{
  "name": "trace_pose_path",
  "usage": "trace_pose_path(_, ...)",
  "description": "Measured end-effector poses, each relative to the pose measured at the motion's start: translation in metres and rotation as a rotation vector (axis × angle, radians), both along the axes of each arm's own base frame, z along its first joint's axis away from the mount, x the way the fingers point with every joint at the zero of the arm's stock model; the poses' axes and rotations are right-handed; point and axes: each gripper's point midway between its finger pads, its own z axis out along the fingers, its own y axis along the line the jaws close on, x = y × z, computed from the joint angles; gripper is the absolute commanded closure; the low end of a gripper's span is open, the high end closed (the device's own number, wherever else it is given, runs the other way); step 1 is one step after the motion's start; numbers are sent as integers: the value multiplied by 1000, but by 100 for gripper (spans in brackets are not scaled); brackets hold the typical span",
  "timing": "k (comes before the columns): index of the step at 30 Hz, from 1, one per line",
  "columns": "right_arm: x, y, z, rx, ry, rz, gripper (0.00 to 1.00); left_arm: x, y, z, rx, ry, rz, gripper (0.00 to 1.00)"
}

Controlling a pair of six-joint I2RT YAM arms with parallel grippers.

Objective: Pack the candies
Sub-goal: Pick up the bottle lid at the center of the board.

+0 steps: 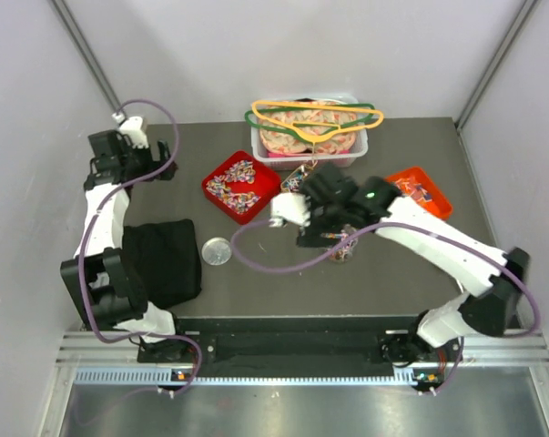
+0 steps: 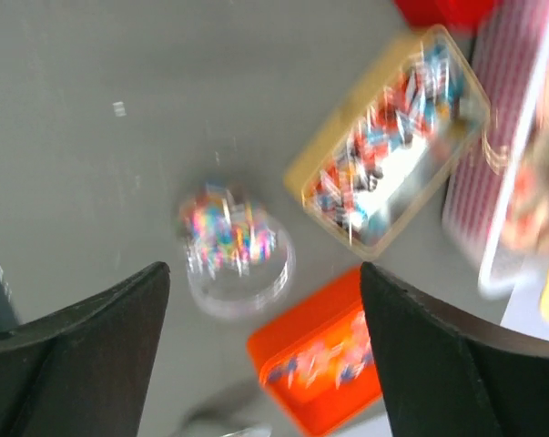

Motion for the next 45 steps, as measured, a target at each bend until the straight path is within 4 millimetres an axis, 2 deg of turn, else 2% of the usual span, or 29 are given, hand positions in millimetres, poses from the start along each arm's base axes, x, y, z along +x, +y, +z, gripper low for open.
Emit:
trace_pose_path(3,-3,43,-23,-42,-14,114,32,-13,31,-5,-32,17,85,1)
trace_pose_path(7,9,103,-48,-54,-47,199,43,-36,65,-22,-93,62,181,1)
trace_pose_path(8,12,113,-52,-51,-54,210,53,-40,69,-25,-105,71,196,1)
trace_pose_path(9,15,125,-55,-46,-63,224,57,-43,70,-29,-115,78,202,1)
trace_pose_path(12,23,164,-57,-6,-92,263,60,-54,65,-40,-147,99,199,1)
trace_pose_path(17,16,212,-64,48,-89,345,60,-62,59,-51,-199,110,201,1)
trace_pose_path(20,4,227,-78,63,-42,397,60,-66,61,-59,-225,114,221,1)
trace_pose_path(24,-10,236,-99,62,24,450,60,-70,64,-65,-246,122,236,1)
trace_pose_path(27,-18,242,-114,61,68,476,60,-70,65,-64,-259,115,240,1)
trace_pose_path(35,-25,261,-157,44,137,509,57,-71,64,-56,-272,86,243,1)
trace_pose_path(45,-31,284,-177,54,146,541,58,-73,59,-60,-295,91,226,1)
